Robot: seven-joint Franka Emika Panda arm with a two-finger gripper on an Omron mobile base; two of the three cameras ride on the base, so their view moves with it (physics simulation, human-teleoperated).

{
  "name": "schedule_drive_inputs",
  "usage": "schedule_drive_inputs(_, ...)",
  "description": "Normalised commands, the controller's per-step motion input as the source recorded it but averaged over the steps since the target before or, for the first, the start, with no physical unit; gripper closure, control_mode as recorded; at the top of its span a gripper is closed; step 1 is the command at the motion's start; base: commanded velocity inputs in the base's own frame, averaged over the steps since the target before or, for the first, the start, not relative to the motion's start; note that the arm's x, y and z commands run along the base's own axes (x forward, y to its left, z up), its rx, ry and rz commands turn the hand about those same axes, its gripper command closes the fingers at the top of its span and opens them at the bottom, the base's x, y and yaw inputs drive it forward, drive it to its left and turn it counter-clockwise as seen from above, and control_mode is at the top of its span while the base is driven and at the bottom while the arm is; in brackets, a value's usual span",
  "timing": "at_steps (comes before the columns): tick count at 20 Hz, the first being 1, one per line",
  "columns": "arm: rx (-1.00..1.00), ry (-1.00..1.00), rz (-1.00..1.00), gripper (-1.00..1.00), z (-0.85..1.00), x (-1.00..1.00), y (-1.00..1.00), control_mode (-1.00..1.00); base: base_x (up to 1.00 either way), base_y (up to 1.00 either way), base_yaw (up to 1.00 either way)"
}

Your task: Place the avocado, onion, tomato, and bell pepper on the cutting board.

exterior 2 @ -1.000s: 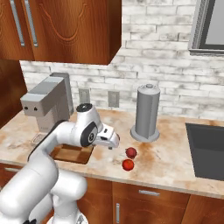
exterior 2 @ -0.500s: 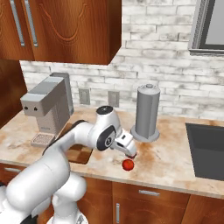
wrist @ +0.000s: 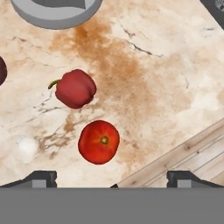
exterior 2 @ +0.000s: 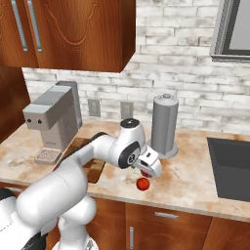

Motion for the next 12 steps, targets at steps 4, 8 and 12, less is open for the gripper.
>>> schedule_drive_inputs(4, 0.0, 0.03, 0.0, -1.0, -0.21, -0.08, 0.01, -1.0, 0.0, 0.0, 0.0)
schedule_drive_inputs(8, 0.01, 0.02, 0.0, -1.0, -0.19, -0.01, 0.1, -1.0, 0.0, 0.0, 0.0)
schedule_drive_inputs(12, 0.02, 0.05, 0.0, -1.0, -0.21, 0.0, 0.14, -1.0, 0.0, 0.0, 0.0)
